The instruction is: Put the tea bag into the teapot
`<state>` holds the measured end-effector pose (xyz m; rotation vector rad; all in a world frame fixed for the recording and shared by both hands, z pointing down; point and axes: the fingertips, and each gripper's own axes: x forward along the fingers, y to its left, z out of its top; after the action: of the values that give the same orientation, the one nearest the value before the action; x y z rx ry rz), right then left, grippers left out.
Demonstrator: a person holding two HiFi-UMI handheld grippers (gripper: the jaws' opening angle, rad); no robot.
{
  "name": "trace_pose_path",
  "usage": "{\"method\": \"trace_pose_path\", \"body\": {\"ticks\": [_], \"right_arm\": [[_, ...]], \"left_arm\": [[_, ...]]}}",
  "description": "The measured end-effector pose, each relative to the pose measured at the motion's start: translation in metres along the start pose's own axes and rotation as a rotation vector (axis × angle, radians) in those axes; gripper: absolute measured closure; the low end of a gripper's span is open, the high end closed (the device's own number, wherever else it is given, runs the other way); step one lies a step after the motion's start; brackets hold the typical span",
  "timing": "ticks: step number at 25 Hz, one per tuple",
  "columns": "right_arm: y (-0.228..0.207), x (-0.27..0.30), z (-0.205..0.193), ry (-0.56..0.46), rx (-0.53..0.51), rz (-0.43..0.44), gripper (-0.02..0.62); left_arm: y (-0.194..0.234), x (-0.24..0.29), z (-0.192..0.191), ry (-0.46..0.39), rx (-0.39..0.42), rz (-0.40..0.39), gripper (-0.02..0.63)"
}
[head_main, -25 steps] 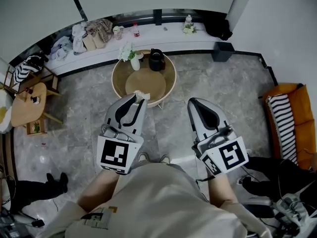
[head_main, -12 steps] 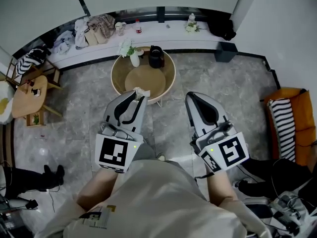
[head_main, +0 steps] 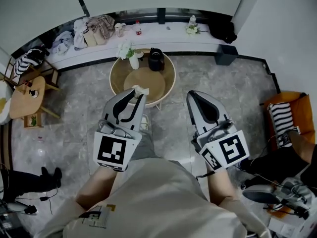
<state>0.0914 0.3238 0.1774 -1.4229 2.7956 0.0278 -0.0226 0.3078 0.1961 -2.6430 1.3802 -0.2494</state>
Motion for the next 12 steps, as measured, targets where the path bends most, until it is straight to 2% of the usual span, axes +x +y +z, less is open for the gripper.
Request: {"method": "trace_pose_path", "body": {"ticks": [6,12], "right_arm": [[-0.021,0.029,-0.007,0.009,-0.017,-0.014,0.589],[-0.036,0.073,-0.019,0.029,-0.004,-0.001,0.589]], "left_arm": [[0.027,0.029,-0.007,-0.018,0.006,-0.005,0.537],[0.056,0.061,-0.019,0.002,-0.009,-0.012,0.537]]}}
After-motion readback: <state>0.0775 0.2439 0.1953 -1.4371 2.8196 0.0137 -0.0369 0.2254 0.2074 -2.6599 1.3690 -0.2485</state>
